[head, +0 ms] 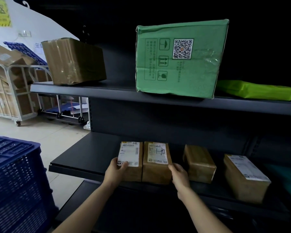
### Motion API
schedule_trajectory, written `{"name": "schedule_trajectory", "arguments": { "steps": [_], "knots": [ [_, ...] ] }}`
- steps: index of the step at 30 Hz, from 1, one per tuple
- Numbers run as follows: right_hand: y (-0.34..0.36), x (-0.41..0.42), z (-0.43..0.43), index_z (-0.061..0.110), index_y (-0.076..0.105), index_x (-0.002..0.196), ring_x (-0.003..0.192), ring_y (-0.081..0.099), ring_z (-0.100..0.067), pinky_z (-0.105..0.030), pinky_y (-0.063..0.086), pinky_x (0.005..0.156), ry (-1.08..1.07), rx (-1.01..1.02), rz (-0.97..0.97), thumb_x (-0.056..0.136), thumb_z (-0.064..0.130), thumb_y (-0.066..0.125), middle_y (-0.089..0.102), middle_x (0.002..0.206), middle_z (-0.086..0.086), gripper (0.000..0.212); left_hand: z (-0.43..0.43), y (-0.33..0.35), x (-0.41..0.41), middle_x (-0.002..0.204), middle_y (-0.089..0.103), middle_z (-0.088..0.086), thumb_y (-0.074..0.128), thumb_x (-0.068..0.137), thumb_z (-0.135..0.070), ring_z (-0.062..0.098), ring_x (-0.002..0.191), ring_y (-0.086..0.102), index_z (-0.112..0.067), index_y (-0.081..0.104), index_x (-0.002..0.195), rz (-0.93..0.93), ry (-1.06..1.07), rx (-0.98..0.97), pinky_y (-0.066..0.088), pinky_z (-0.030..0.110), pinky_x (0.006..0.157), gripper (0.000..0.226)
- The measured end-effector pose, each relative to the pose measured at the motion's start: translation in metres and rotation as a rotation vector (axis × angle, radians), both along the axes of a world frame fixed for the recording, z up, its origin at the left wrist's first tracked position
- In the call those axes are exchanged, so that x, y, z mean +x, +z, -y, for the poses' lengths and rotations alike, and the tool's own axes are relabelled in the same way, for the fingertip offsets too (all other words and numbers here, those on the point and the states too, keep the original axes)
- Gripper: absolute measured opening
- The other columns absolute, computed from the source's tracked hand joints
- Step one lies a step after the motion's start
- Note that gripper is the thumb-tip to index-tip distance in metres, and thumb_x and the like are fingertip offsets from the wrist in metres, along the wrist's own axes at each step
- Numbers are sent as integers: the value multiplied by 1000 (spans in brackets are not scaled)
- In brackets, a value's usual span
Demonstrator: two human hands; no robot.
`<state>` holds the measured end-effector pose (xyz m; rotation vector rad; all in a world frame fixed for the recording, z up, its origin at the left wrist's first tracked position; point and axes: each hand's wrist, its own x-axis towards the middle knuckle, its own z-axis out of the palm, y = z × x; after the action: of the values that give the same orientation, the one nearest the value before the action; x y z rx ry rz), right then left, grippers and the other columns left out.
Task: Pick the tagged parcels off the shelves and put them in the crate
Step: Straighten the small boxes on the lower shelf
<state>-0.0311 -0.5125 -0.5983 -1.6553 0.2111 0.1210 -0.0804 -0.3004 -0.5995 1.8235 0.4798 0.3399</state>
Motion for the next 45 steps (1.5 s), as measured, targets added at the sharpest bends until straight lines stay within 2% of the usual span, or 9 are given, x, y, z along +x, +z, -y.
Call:
{"name": "schedule_trajectory", "arguments": {
  "steps": [7,12,15,21,28,33,37,41,45],
  "knots": [
    [4,-2,1,15,47,135,124,49,-26,-43,40,105,33,-57,43,94,28,51,50,138,-8,43,0,4,9,122,60,11,58,91,-28,19,95,55,-7,45,132,-24,30,62,42,29,79,48],
    [10,-7,18,15,48,133,124,48,-22,-32,40,102,56,-165,195,95,24,51,51,135,-9,39,12,13,8,135,48,19,56,91,-24,33,123,46,-5,39,137,8,85,280,41,40,94,52],
    [17,-12,47,15,50,130,120,51,-18,-24,40,94,14,-302,334,94,24,53,55,130,-7,38,40,26,7,146,37,16,55,92,-24,30,137,30,-5,36,141,110,73,477,30,42,110,56],
    [24,-17,140,10,55,126,122,48,-23,-26,39,95,-215,-769,582,91,22,57,57,126,-9,38,129,28,17,146,39,10,56,92,-24,24,137,33,-7,37,140,263,-182,664,31,35,111,55],
    [26,-2,220,28,30,142,137,23,-32,-39,29,109,-281,-1230,242,83,63,47,24,150,-16,71,218,25,60,154,24,9,50,90,-46,24,144,16,-14,26,146,175,-326,811,18,33,118,69],
    [20,3,231,36,23,144,131,29,-36,-40,36,104,-256,-1165,103,78,65,50,19,149,-19,77,264,19,89,157,6,19,46,76,-73,36,145,6,-22,20,146,-86,-324,967,10,42,118,90],
    [15,1,234,33,34,139,117,36,-32,-34,45,92,-245,-1044,200,77,52,60,27,137,-15,70,282,17,98,152,17,21,52,71,-74,40,136,21,-25,31,136,-202,-250,978,29,42,108,84],
    [10,-2,237,29,42,133,115,36,-32,-35,45,93,-285,-973,267,76,48,65,31,132,-14,65,278,17,93,142,30,17,60,70,-63,39,125,34,-24,39,127,-130,-203,801,36,42,100,72],
    [8,-1,233,25,46,131,117,35,-32,-35,40,95,-330,-868,325,76,46,69,34,131,-15,63,273,6,78,129,48,7,66,71,-57,29,118,46,-24,41,132,27,-276,26,43,41,99,74]
  ]
}}
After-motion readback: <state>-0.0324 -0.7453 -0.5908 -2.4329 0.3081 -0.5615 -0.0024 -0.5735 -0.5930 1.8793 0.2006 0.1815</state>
